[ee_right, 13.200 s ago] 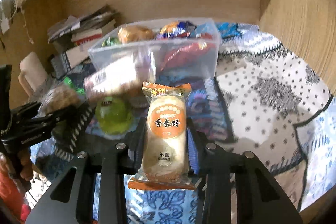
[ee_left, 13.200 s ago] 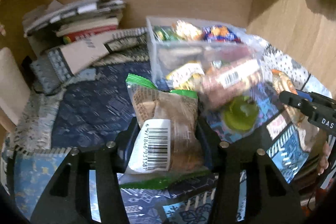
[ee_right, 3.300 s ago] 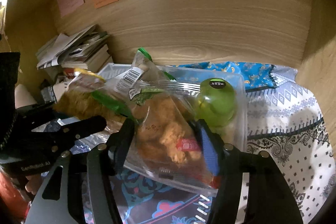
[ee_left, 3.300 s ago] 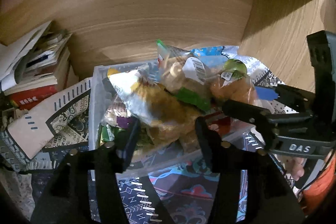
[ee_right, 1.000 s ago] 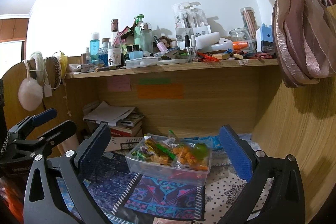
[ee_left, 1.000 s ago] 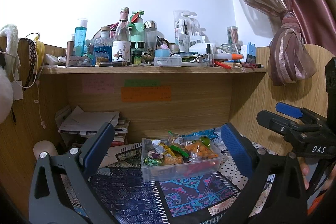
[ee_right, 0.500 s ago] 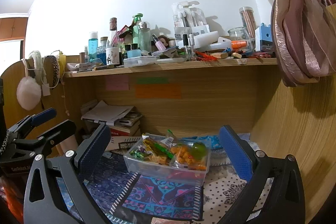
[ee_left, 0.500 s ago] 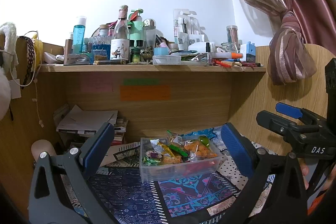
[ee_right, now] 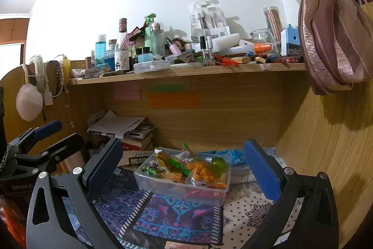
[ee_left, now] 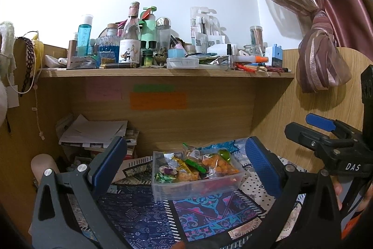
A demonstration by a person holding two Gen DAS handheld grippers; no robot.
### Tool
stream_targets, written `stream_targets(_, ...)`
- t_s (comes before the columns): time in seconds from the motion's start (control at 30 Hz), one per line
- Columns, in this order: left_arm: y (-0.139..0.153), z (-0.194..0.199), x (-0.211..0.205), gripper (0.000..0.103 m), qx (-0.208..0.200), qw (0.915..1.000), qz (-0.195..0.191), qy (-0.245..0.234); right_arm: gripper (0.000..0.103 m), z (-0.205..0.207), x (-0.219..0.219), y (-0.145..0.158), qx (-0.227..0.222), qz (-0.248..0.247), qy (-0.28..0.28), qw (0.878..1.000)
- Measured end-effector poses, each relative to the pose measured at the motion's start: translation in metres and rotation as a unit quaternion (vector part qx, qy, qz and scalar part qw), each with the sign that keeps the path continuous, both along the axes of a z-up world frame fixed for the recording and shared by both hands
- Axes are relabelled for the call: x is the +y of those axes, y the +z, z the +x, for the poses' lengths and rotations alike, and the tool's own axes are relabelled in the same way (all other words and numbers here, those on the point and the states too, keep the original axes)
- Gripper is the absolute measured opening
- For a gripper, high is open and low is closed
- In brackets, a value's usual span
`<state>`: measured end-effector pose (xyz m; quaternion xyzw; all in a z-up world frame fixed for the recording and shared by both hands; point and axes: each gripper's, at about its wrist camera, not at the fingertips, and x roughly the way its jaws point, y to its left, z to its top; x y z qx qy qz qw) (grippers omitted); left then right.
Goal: Organize snacks
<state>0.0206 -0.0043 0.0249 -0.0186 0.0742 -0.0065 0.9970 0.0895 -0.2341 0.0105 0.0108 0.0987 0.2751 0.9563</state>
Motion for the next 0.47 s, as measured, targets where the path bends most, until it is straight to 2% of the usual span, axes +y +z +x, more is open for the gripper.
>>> stream_targets(0.47, -0.005, 0.008, 0.003, 0.103, 0.008, 0.9999, -0.004, -0.005, 0.103, 0.013, 0.0, -0.006, 0.007, -0.012, -0.002, 1.0)
